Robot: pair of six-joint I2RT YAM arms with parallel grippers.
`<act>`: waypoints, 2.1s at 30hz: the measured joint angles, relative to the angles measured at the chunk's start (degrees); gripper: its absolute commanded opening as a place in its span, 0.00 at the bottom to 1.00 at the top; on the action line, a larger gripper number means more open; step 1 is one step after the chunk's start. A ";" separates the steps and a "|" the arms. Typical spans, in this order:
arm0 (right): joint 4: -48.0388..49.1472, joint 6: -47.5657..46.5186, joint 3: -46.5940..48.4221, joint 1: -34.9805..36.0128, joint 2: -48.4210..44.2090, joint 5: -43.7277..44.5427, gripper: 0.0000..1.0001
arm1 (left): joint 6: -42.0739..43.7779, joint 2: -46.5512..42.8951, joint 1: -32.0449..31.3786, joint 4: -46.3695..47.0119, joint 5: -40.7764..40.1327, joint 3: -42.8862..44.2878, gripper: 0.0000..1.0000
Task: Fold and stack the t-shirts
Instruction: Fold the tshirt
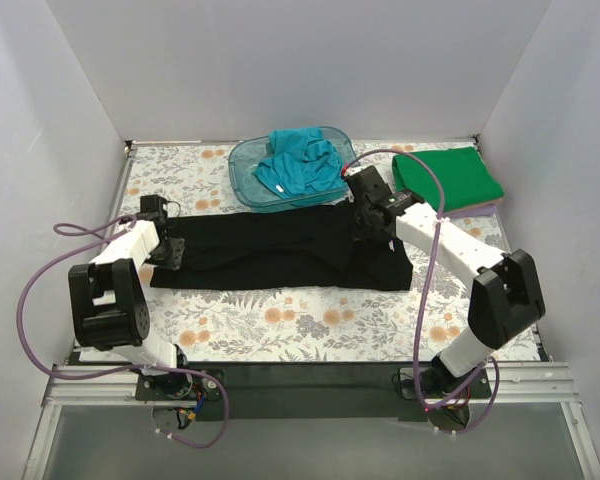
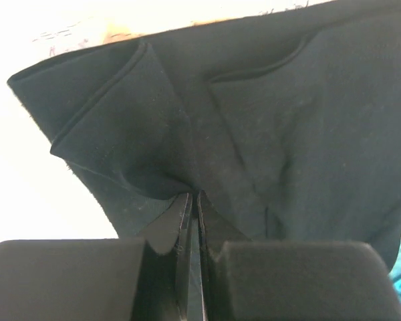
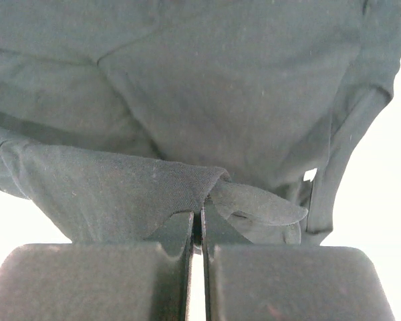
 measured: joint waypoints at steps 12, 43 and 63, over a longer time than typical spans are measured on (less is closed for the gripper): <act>0.76 -4.31 8.02 -3.67 11.74 -2.58 0.01 | 1.88 7.13 0.00 -0.70 -0.17 7.61 0.59; 11.19 1.36 -7.06 -6.08 3.58 -23.41 0.98 | 9.79 -9.68 3.04 2.19 6.73 1.18 0.98; 22.69 4.09 11.91 -1.38 24.22 -22.49 0.95 | 10.73 -14.51 3.06 0.79 5.20 2.69 0.98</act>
